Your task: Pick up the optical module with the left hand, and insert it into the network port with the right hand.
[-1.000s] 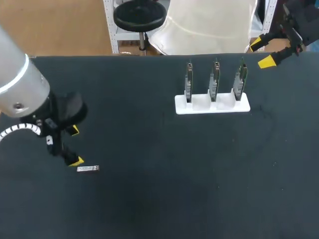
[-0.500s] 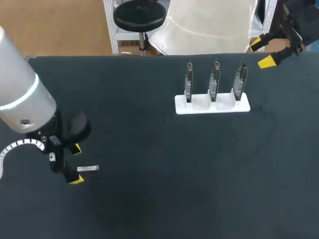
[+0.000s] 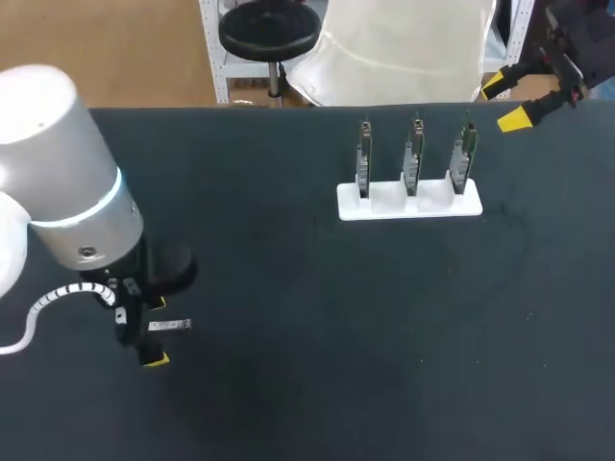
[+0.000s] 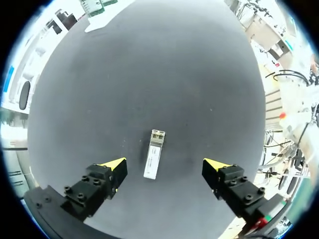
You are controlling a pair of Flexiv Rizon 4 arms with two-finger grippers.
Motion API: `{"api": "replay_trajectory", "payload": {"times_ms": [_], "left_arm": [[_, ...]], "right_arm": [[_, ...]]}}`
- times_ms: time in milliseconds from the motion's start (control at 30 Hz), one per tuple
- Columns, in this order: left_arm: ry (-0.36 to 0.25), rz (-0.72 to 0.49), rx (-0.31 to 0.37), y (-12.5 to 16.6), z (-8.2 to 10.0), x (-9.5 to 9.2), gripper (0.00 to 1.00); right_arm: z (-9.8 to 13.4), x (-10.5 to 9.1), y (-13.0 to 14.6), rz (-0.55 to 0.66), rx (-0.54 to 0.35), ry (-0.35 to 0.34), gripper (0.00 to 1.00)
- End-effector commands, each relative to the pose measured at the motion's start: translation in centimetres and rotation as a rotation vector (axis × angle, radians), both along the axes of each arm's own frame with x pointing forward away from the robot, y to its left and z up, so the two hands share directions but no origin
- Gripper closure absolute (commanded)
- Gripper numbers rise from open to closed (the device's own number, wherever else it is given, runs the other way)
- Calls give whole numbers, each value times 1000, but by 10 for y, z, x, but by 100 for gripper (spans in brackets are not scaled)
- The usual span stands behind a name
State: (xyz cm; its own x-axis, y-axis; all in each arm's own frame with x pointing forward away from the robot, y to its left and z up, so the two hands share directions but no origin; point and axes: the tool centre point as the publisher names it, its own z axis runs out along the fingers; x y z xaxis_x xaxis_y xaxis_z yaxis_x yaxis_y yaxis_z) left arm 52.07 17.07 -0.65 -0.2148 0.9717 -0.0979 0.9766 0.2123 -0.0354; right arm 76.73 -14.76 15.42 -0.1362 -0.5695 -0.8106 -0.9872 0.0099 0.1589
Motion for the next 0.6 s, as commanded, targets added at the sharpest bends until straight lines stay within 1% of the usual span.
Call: {"api": "replay_trajectory", "payload": {"times_ms": [33,433,600], "left_arm": [[4,-8,0,-1,-2,2,0],[-6,-29,37,-1,-4,4,0],[-5,-29,38,-1,-5,5,0]], "right_arm": [[0,-2,0,-3,-1,-3,0],[0,-2,0,-3,-1,-3,0],[0,-2,0,-3,-1,-3,0]]}}
